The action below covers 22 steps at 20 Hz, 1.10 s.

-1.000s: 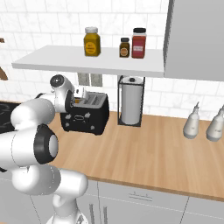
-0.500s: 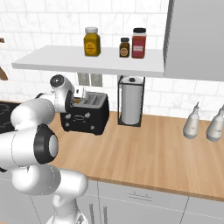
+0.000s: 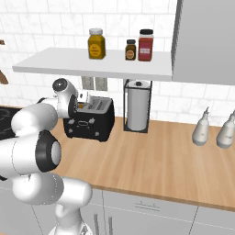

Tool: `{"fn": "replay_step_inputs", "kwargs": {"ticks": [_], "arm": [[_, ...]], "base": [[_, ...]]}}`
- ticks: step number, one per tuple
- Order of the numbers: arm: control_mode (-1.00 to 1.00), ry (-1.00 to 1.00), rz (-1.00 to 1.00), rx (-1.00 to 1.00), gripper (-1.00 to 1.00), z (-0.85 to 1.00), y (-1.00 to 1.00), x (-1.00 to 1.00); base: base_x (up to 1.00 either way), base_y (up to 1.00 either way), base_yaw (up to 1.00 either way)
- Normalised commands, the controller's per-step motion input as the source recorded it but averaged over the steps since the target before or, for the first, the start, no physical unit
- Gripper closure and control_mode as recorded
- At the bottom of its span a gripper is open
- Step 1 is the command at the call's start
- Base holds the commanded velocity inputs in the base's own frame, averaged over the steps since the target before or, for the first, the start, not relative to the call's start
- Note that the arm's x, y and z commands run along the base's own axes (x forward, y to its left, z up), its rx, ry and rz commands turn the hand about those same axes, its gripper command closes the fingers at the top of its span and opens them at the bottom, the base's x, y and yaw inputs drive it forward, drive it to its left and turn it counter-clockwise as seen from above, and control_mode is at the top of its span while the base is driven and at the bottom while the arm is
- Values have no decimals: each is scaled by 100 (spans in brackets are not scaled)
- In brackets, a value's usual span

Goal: Start the toaster. Once the lever pops up, take the bread to the plate on the dining counter.

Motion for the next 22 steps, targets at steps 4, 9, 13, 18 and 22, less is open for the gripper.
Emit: {"fn": "replay_step_inputs", "kwargs": {"ticks": [4,9,13,18,22], "arm": [[-100,0,0,0,-100,0,0,0],[-100,0,0,0,-100,0,0,0],[-100,0,0,0,-100,0,0,0],[-100,0,0,0,-100,0,0,0],[-100,0,0,0,-100,0,0,0]], "base": [[0,0,0],[0,0,0],[0,0,0],[0,0,0],[0,0,0]]}}
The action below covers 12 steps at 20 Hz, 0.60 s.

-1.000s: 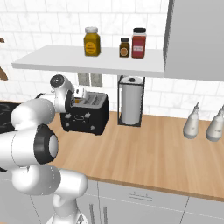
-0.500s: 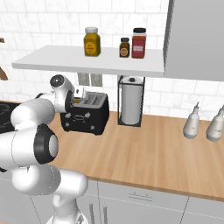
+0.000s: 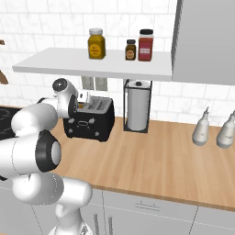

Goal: Start the toaster. Once the lever pops up, take the bread to the plate on the dining counter.

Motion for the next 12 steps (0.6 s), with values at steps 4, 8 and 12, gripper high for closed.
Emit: {"fn": "replay_step_inputs", "kwargs": {"ticks": [4,8,12], "arm": [[-100,0,0,0,-100,0,0,0],[-100,0,0,0,-100,0,0,0],[-100,0,0,0,-100,0,0,0]], "base": [[0,0,0],[0,0,0],[0,0,0]]}}
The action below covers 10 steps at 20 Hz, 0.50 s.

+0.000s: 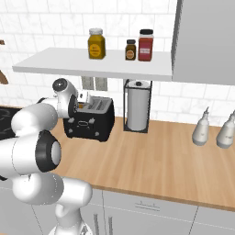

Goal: Start the toaster. Once the lever pops up, take the bread to the plate on the dining counter.

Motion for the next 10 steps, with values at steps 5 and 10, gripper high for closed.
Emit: {"fn": "replay_step_inputs", "kwargs": {"ticks": [5,10], "arm": [[-100,0,0,0,-100,0,0,0],[-100,0,0,0,-100,0,0,0]], "base": [[0,0,0],[0,0,0]]}}
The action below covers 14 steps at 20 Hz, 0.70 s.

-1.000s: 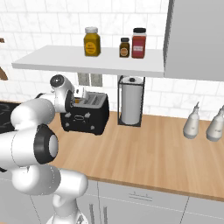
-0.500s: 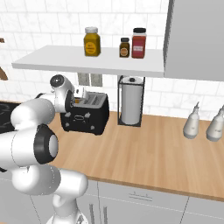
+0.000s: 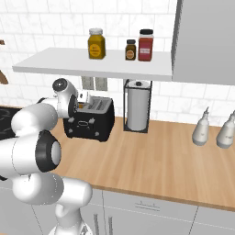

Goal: Start the toaster. Once the lever pops up, take the bread to the plate on the dining counter.

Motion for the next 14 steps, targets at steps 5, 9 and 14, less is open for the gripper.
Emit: {"fn": "replay_step_inputs", "kwargs": {"ticks": [5,9,14], "arm": [[-100,0,0,0,-100,0,0,0],[-100,0,0,0,-100,0,0,0],[-100,0,0,0,-100,0,0,0]], "base": [[0,0,0],[0,0,0],[0,0,0]]}}
